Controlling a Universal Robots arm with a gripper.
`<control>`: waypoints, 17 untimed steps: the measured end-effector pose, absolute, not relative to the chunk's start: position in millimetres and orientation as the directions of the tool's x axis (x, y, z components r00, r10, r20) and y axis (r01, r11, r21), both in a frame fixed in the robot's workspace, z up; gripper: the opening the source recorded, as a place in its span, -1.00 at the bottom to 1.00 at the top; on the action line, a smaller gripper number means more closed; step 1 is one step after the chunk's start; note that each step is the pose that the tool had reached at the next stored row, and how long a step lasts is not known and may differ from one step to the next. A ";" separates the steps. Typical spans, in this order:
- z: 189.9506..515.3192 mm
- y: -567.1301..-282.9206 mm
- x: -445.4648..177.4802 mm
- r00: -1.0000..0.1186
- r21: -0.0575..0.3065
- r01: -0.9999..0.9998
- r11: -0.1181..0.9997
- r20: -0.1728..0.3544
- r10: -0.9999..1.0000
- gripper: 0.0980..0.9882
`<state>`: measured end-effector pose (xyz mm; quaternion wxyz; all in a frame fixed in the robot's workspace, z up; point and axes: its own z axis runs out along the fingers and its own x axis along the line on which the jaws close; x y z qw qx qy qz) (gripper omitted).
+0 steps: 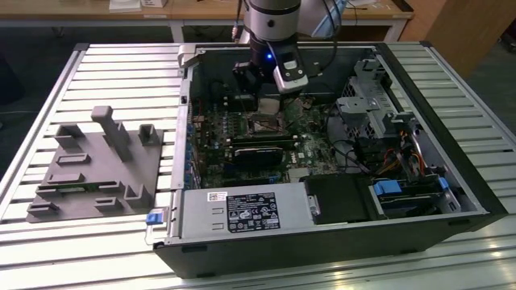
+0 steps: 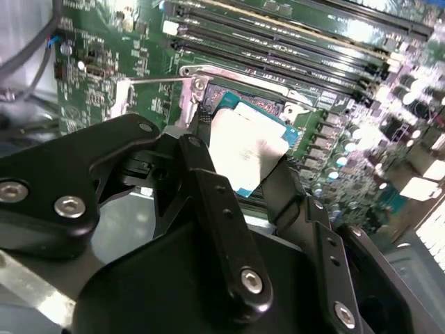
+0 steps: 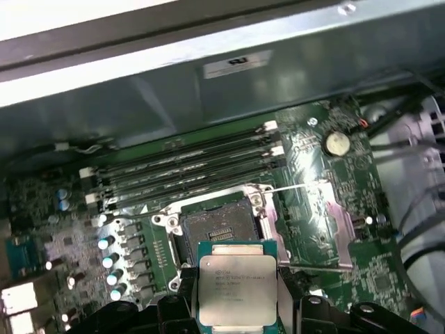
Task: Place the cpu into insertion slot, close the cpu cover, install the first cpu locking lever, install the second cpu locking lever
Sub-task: 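Place the cpu into insertion slot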
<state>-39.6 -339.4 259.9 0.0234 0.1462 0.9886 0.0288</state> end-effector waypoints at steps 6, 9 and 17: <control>259.4 -339.4 -39.5 -0.920 0.064 0.388 0.919 -0.038 0.391 0.00; 259.1 -339.4 -39.5 -0.898 0.064 0.436 0.898 -0.038 0.439 0.00; 258.3 -339.4 -39.5 -0.827 0.064 0.558 0.827 -0.038 0.561 0.00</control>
